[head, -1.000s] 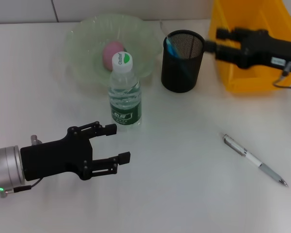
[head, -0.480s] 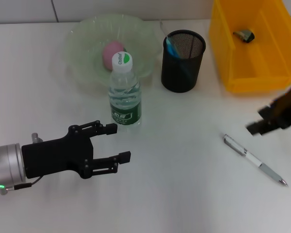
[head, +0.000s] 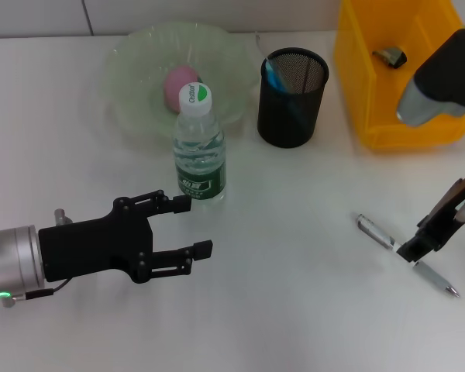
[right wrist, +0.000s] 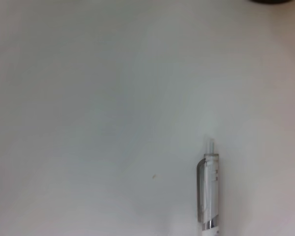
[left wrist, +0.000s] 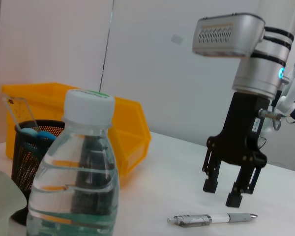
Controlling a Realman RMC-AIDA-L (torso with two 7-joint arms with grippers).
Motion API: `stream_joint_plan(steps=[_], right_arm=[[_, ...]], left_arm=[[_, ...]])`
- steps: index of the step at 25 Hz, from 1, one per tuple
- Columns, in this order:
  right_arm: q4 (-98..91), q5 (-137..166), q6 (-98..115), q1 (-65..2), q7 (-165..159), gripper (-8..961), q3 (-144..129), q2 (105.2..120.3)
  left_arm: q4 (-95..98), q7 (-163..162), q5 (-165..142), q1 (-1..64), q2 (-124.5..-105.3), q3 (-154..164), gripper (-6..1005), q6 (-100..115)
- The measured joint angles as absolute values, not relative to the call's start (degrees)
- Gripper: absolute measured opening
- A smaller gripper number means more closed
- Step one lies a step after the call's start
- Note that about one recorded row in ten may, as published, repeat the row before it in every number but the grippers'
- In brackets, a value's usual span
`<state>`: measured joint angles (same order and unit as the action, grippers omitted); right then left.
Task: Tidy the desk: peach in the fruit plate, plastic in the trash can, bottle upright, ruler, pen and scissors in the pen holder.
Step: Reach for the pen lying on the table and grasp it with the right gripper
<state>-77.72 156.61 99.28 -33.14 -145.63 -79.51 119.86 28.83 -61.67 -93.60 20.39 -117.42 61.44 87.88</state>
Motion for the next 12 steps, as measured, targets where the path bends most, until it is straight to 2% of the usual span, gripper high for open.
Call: stream_joint_plan(steps=[12], right_arm=[[-73.95,156.71,92.75,-32.63,-147.93,542,-86.04,119.89]], left_arm=[[28.83,-61.67,-93.68,20.4,-117.42,61.37,802,87.89]])
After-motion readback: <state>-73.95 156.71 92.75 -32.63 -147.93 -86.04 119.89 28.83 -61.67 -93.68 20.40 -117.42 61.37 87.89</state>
